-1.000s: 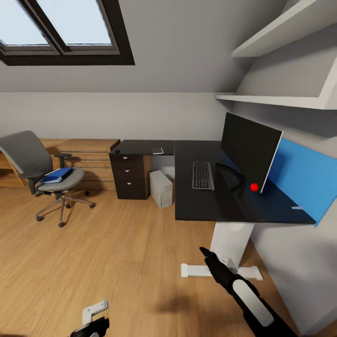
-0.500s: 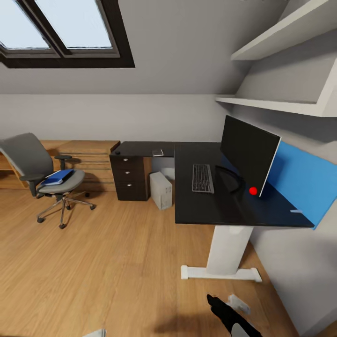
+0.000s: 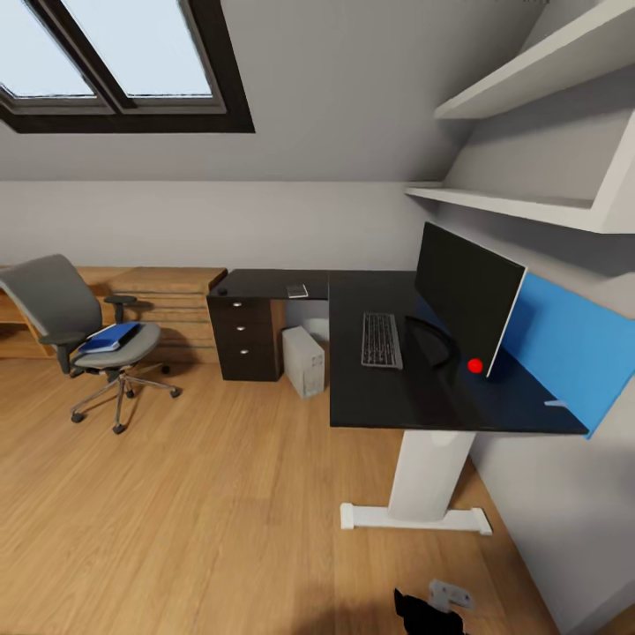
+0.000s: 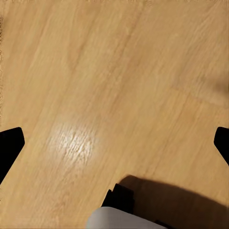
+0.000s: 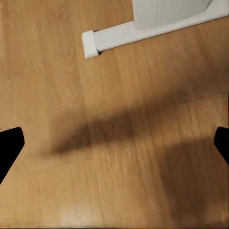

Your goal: In the bedroom, organize the workspace by keeping the computer under the desk, ensuring the monitor is on the desk, placing the keyboard on the desk next to the monitor, placing the mouse on the desk next to the keyboard, moving the folder from the swivel chair onto the desk next to the mouse, stacking the notebook on top of the folder with the pen on top of the notebook, and positioning the swivel chair next to the desk.

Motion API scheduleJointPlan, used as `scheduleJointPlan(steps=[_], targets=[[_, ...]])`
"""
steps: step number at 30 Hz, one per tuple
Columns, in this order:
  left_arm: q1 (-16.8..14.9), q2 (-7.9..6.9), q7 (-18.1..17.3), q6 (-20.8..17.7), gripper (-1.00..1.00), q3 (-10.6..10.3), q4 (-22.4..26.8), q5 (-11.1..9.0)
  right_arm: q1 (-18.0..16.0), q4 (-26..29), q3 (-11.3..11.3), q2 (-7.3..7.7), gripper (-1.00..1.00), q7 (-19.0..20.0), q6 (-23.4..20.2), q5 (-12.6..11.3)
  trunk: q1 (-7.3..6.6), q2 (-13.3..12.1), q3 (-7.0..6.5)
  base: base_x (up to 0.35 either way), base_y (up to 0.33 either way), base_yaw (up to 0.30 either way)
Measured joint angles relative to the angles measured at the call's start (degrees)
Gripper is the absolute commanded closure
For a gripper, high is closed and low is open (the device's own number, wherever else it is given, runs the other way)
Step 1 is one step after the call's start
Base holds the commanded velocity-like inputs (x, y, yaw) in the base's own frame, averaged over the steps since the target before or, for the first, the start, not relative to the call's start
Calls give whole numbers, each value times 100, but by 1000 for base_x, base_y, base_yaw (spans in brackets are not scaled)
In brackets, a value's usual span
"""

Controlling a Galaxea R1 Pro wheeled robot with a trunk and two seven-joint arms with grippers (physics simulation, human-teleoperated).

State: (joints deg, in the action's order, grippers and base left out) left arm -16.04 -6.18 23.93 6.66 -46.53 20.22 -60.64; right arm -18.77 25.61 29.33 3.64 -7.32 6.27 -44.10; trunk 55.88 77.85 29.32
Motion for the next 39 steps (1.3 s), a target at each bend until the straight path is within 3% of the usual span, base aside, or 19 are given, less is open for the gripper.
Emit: scheduleJointPlan(steps=[10,11,12,13,16,17,18,28,39], targets=[[0,0,-8,26,-100,15,-12,8,0,-178,31,-199,-100,2,165,218,-220,-401,-180,0,0,0],[0,0,-8,26,-100,16,-12,8,0,-204,32,-203,-100,2,238,219,-242,-441,-198,0,0,0],[0,0,-8,15,-100,17,-12,-3,0,-251,37,-211,-100,-1,578,214,-242,-443,-198,0,0,0],[0,0,-6,10,-100,16,-12,-16,2,-317,69,-467,-100,-2,813,332,-242,-443,-198,-27,48,0],[0,0,-5,24,-100,22,-12,-18,2,-788,119,-785,-100,-2,1451,892,-242,-443,-198,-53,195,89],[0,0,-4,28,-100,16,-11,-18,7,-1417,127,-1126,-100,-33,1979,1770,-242,-442,-193,-12,326,242],[0,0,-4,27,-100,16,-12,-18,1,-1444,120,-1173,-100,-37,2008,1829,-242,-443,-190,-8,328,243],[0,0,-4,29,-100,17,-25,-27,1,-1466,95,-1181,-100,-38,2475,1884,-243,-443,-152,69,331,249],[0,8,-4,27,-100,17,-29,-27,1,-1473,94,-1181,-100,-37,2653,1886,-245,-443,-157,185,296,200]])
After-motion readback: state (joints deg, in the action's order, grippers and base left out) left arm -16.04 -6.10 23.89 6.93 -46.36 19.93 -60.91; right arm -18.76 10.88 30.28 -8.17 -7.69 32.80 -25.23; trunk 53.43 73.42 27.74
